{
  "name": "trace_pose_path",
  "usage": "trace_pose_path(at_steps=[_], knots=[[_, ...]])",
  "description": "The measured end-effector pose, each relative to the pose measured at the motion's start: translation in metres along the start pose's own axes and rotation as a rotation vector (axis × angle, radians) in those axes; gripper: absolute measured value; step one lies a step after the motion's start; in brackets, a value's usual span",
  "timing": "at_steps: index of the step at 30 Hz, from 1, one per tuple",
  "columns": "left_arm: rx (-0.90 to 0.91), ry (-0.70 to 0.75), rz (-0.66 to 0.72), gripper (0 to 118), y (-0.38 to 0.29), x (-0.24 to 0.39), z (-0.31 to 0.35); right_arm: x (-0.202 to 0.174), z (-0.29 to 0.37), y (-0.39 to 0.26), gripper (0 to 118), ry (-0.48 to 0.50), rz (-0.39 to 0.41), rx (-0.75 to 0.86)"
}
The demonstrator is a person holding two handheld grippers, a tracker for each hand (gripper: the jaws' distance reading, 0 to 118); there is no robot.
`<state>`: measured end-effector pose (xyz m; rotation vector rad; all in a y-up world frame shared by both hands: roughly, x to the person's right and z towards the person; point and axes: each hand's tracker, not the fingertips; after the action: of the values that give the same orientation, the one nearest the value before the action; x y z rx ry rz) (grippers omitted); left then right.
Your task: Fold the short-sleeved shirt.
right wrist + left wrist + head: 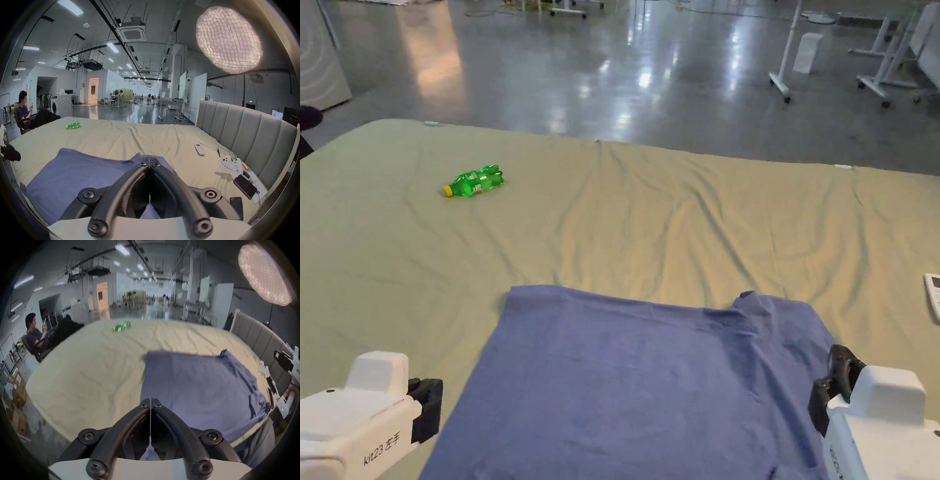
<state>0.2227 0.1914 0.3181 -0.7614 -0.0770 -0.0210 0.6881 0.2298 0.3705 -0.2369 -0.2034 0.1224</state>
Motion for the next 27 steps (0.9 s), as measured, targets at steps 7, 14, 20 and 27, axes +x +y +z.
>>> trace_pose_path(at_steps=[7,14,20,27], knots=[[-0.214,-0.042,0.123,45,-0.028,-0.021,-0.017,-0.001,0.0,-0.012,0,-0.003,-0.003,-0.061],[-0.337,0.01,0.112,74,-0.044,-0.009,-0.025,0.002,-0.001,-0.023,0,-0.004,-0.001,-0.109],[-0.419,0.06,0.06,67,-0.062,0.0,-0.048,0.004,0.001,-0.03,0,-0.005,-0.013,-0.144],[-0.397,0.009,0.044,12,-0.057,0.009,-0.045,0.024,0.011,-0.031,0,-0.013,-0.002,-0.171]])
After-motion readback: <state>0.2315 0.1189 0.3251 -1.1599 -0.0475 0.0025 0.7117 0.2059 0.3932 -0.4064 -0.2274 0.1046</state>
